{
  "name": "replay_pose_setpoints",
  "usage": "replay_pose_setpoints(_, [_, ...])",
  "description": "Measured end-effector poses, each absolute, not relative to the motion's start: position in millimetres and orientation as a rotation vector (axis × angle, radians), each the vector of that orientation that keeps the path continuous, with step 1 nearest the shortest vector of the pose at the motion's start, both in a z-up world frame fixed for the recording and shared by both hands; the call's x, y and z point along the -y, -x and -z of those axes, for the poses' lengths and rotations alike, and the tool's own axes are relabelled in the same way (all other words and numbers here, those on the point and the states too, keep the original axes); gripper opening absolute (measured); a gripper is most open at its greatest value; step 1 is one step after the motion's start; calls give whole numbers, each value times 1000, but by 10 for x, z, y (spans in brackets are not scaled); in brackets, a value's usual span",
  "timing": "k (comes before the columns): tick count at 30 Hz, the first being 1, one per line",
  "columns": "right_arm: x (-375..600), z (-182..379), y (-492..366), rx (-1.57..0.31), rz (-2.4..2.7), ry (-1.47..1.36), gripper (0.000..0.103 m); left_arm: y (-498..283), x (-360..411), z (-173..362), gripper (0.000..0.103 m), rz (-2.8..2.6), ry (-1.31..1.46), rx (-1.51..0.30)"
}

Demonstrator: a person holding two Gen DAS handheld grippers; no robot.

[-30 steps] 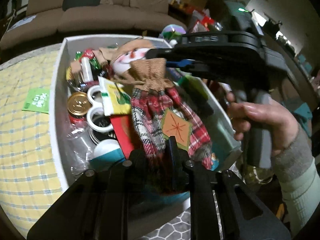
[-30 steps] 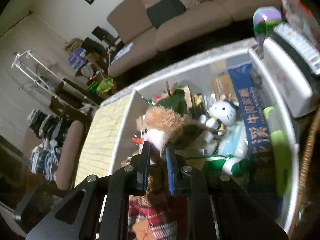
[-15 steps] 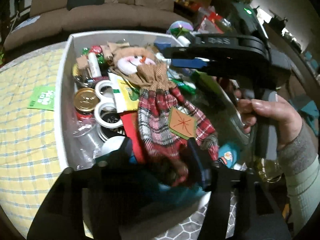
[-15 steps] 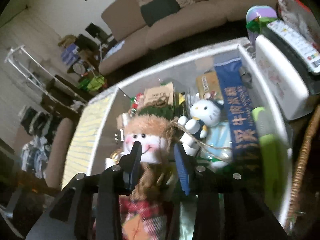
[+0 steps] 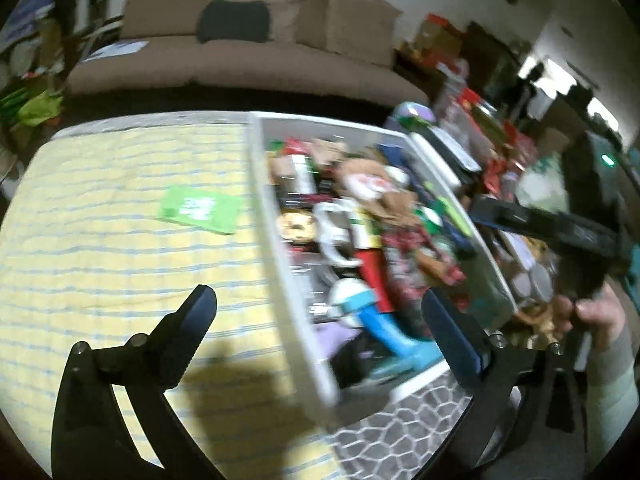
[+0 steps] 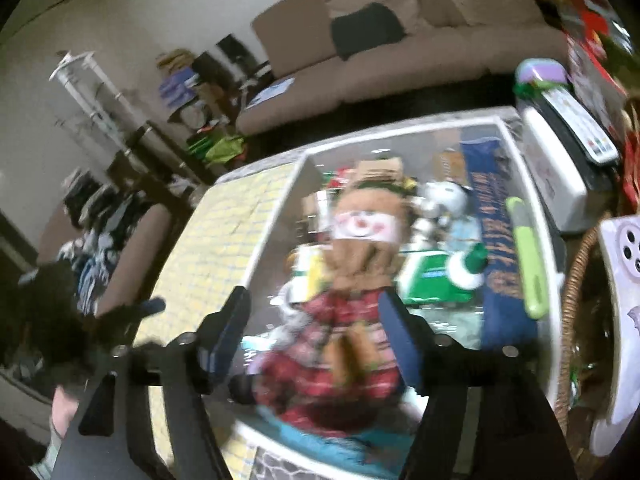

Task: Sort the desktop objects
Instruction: 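Carry the snowman plush into the white box and release it, then grasp the green EDI wet-wipe pack with the right gripper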

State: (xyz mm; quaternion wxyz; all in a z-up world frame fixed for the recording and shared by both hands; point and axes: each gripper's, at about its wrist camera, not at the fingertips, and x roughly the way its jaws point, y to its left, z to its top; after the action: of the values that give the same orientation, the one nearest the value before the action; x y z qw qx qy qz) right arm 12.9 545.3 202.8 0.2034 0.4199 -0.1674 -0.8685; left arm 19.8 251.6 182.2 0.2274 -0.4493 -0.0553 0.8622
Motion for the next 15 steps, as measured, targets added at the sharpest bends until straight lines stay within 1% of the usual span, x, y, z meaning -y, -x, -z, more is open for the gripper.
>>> replay_pose_setpoints(1, [-5348,-2069,-147,452,2411,-1161,78,-170,-2369,-1827,103,-2399,1253,162])
replay_pose_setpoints(2, [-5266,-2099,-158,439,2400,-1155,80,-145,-2284,-1808,103,-2414,1260,163])
replay_pose_setpoints(9, [-4552,-2251,-40,317,2344,-1132,81,-63,-1674,-1806,103,-2502,1292,163])
replay_pose_setpoints(15, [-3982,-2200,239,160,2325,-1172,81,183,-1202,-1787,103,-2525,1316,248])
